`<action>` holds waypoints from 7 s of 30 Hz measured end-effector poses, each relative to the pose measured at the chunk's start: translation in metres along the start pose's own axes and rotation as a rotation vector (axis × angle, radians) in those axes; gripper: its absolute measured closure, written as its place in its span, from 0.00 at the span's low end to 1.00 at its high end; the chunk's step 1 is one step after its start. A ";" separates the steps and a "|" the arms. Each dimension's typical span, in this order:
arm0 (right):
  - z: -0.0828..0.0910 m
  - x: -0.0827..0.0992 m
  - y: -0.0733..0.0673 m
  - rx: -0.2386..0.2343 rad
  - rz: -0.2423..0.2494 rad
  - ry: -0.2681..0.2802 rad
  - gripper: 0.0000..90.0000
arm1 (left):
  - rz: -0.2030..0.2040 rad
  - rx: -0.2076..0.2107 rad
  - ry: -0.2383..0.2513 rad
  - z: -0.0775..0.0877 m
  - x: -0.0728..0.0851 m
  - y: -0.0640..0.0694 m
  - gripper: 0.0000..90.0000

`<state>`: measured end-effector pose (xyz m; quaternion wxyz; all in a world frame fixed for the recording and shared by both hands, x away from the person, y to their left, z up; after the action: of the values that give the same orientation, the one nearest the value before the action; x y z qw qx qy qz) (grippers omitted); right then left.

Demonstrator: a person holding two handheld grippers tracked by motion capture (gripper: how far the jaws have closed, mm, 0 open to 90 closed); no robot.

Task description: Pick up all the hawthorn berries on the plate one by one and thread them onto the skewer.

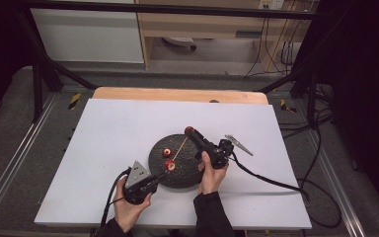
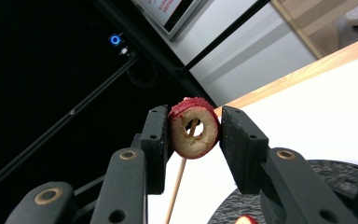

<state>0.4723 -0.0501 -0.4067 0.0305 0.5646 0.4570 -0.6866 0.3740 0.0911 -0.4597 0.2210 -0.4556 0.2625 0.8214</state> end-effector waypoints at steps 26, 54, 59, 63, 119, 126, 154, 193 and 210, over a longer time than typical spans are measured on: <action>0.006 0.023 -0.005 -0.002 0.022 -0.045 0.70 | 0.064 -0.011 -0.003 -0.024 -0.010 0.006 0.99; 0.020 0.035 -0.004 0.000 0.233 -0.247 0.23 | 0.022 0.029 -0.043 -0.002 -0.004 -0.019 0.99; 0.025 0.047 0.006 0.011 0.331 -0.390 0.09 | 0.014 0.019 -0.080 0.013 0.008 -0.034 0.99; 0.028 0.054 0.011 0.011 0.375 -0.478 0.05 | 0.014 0.021 -0.087 0.025 0.014 -0.045 0.99; -0.076 0.087 0.014 0.045 0.619 -1.086 0.49 | 0.034 0.023 -0.140 0.059 0.032 -0.096 0.99; -0.078 0.091 0.018 0.037 0.608 -1.098 0.61 | 0.033 0.023 -0.143 0.059 0.033 -0.095 0.99; -0.074 0.081 0.011 0.040 0.566 -1.094 0.71 | 0.028 0.024 -0.142 0.059 0.033 -0.094 0.99; -0.004 0.041 -0.004 0.009 0.320 -0.621 0.71 | -0.009 0.039 -0.146 0.051 0.034 -0.073 0.99; 0.004 0.048 0.003 0.026 0.192 -0.357 0.71 | -0.011 0.035 -0.125 0.046 0.034 -0.062 0.99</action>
<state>0.4533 -0.0314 -0.4472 0.1693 0.4752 0.3796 -0.7755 0.3661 0.1716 -0.4825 0.2494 -0.4006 0.2602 0.8424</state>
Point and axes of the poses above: each handheld gripper's, and its own axes: z roughly backward along the jaws, x roughly out of its underside, y roughly to its right, the point moved 9 cm from there along -z, roughly forward along the jaws, and after that the axes turned 9 degrees about z, right-handed, at the moved point
